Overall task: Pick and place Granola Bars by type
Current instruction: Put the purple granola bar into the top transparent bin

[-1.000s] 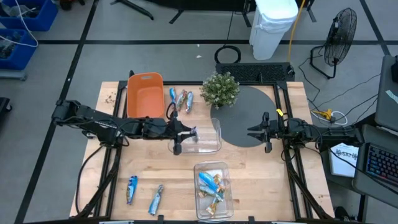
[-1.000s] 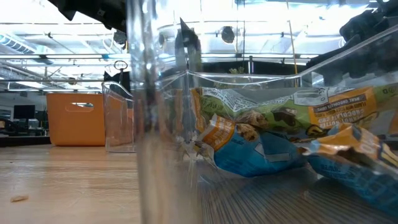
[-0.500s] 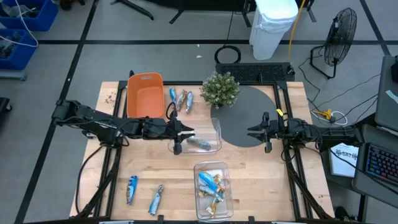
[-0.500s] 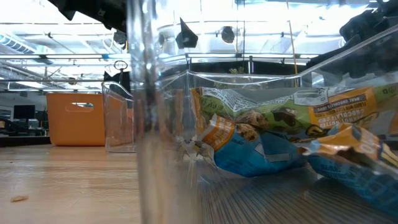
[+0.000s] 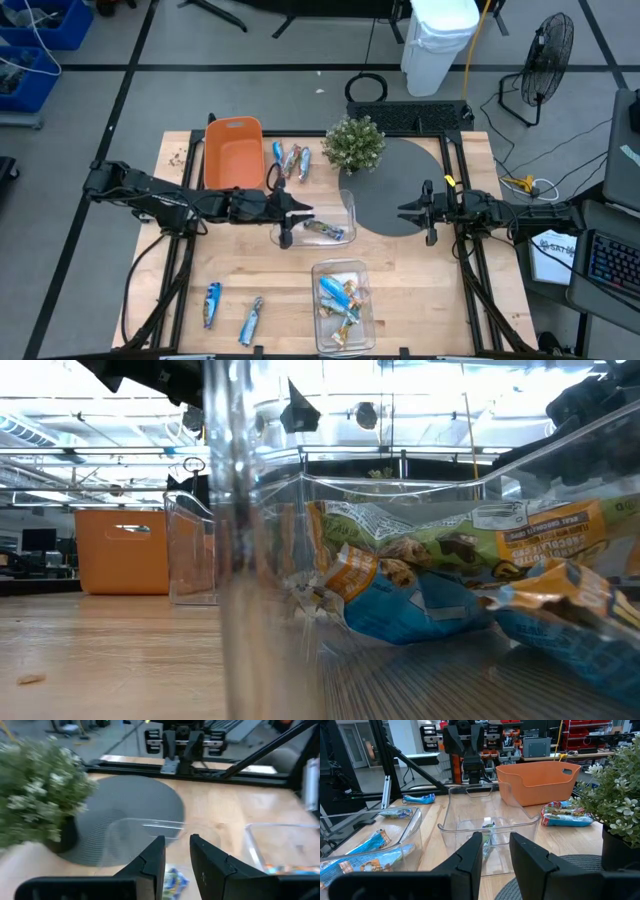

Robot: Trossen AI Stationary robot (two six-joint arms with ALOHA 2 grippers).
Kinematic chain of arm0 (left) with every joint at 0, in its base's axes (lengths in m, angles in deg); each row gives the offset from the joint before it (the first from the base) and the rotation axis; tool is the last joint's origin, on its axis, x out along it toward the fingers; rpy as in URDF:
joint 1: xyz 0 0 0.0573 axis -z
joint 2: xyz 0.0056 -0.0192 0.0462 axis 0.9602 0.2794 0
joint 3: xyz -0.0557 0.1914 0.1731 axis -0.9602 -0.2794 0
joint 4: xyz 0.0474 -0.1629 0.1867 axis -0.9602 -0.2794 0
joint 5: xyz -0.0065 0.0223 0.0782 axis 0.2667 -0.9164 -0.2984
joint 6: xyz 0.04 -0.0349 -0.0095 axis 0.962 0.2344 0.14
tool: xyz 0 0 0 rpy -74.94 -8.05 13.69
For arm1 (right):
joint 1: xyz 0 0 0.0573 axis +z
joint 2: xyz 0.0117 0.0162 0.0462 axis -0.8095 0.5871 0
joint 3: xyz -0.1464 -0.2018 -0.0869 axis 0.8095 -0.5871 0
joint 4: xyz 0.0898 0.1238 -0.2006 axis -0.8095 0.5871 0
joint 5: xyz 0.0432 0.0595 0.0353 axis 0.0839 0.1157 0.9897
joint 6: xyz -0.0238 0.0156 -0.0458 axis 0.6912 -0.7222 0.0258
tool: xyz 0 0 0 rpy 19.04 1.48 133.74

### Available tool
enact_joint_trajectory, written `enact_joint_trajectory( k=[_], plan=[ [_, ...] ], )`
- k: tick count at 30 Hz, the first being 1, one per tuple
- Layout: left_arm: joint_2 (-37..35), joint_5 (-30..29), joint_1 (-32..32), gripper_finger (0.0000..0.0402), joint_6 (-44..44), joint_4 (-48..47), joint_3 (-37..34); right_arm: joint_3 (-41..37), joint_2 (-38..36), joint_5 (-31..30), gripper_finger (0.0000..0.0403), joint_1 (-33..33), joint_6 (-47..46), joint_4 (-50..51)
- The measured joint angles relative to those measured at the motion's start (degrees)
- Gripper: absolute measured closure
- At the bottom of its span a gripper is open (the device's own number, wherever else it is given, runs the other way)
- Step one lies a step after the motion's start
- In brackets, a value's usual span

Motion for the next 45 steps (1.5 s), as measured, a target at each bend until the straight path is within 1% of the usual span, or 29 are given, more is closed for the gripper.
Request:
enact_joint_trajectory(
  k=[3,7,11,13,15,16,20,22,25,27,30,32,36,39,42,45],
  plan=[
    [-1.05,5.63,0.0,0.0309,-3.12,0.02,-0.02,-0.01,0.0,-0.02,0.0314,0.0,0.01,0.0],
    [-4.5,16.12,0.11,0.0309,-5.86,0.32,-0.02,0.0,0.0,-0.01,0.0314,0.01,0.02,0.0],
    [-10.16,27.44,0.63,0.0309,-9.67,1.72,-0.02,0.01,0.01,0.0,0.0314,0.0,0.02,0.0],
    [-13.52,29.62,1.71,0.0309,-10.07,1.14,-0.02,-0.01,0.0,0.0,0.0314,0.0,0.02,0.0],
    [-17.25,28.97,2.85,0.0309,-8.41,-1.31,-0.02,0.01,0.02,0.0,0.0314,0.0,0.0,0.0],
    [-19.43,27.02,3.43,0.0309,-7.4,-3.17,-0.02,0.0,0.01,0.0,0.0314,0.0,0.01,0.0],
    [-28.16,15.13,5.21,0.0309,-5.97,-12.56,0.0,-0.01,0.01,0.0,0.0314,0.0,0.0,0.0],
    [-31.8,12.09,6.33,0.0309,-6.87,-18.07,0.0,0.02,0.0,0.0,0.0314,0.0,0.01,0.0],
    [-35.14,11.85,8.93,0.0309,-12.12,-24.81,0.02,0.02,0.02,0.0,0.0314,0.0,0.0,0.0],
    [-35.69,14.1,11.39,0.0309,-18.06,-29.03,0.02,0.0,0.0,0.0,0.0314,0.0,0.02,0.0],
    [-34.94,18.93,15.99,0.0309,-29.54,-34.22,0.02,0.01,0.02,-0.01,0.0314,0.01,0.01,0.0],
    [-33.45,20.18,19.47,0.0309,-37.24,-36.48,0.02,-0.01,0.02,0.0,0.0314,0.0,0.01,0.0],
    [-28.97,18.83,26.84,0.0309,-46.93,-39.82,0.07,0.0,0.0,0.0,0.0314,0.0,0.02,-0.02],
    [-23.44,16.2,32.49,0.0309,-50.12,-41.37,0.04,0.01,0.02,0.0,0.0314,0.0,0.01,-0.01],
    [-17.69,15.76,37.06,0.0309,-54.12,-41.3,0.04,0.01,0.02,0.0,0.0314,0.0,0.02,-0.02],
    [-12.32,15.76,40.04,0.0309,-63.7,-43.31,0.04,0.02,0.02,-0.02,0.0314,0.0,0.02,-0.07]
  ],
)
